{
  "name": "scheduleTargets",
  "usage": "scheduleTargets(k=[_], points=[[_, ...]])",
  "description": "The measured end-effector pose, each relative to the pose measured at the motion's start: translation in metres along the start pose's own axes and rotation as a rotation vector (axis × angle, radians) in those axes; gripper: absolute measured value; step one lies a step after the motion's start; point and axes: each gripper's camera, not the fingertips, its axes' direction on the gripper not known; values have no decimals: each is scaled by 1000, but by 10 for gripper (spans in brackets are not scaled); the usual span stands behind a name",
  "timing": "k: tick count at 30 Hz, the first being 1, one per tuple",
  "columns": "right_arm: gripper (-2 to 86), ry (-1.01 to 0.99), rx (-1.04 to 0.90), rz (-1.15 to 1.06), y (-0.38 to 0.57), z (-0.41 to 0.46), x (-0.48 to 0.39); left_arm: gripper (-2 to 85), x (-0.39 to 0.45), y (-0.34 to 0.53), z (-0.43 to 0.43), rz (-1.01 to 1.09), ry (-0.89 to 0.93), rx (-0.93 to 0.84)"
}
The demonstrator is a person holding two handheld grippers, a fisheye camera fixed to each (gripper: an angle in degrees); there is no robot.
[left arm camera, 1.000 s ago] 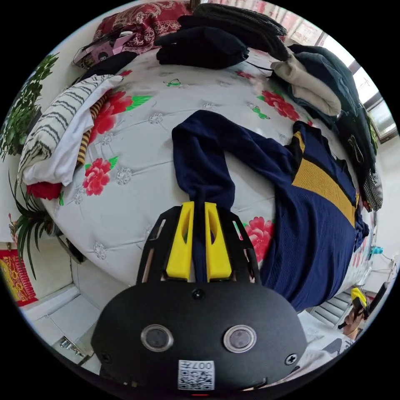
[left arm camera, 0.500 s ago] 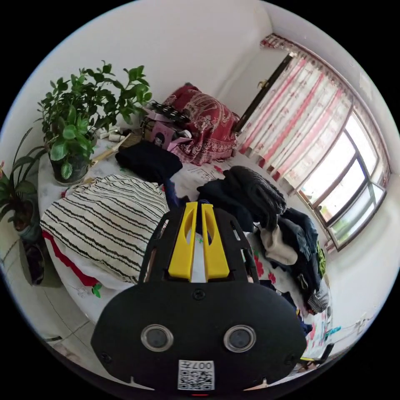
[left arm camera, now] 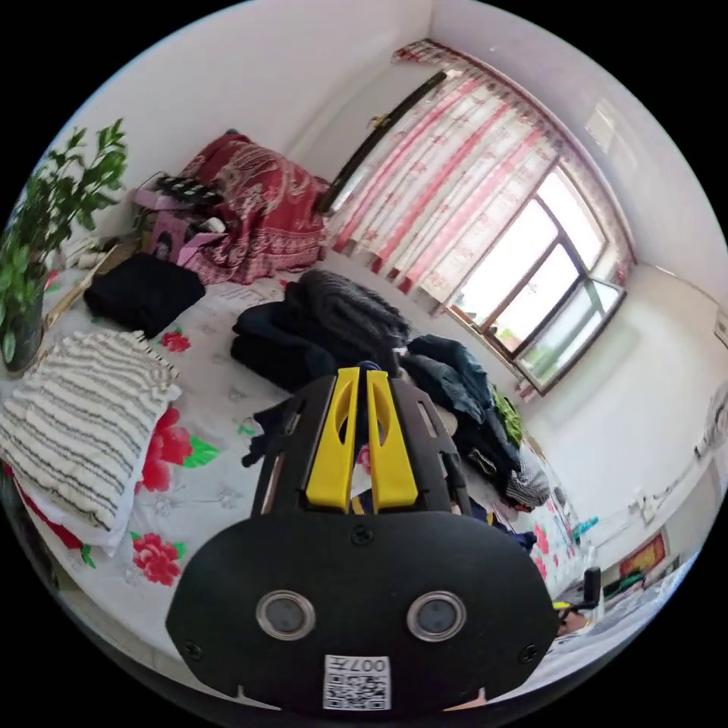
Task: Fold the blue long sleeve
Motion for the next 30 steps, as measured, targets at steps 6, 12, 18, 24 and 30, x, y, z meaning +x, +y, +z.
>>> scheduleTargets(k=[6, 12, 18, 24, 30], points=[[3, 35, 88, 62, 18, -14, 29, 64, 197, 61, 12, 670, 660, -288], [21, 58, 117, 180, 41, -14, 74, 79, 217, 206, 59, 824, 338, -681], [44, 165, 143, 203, 21, -11, 101, 77, 163, 310, 106, 665, 78, -953], [59, 323, 42, 67, -50, 35, 106, 66, 141, 343, 151, 624, -123, -983], [18, 520, -95, 47, -85, 92, 111, 46, 121, 364, 191, 584, -219, -1045]])
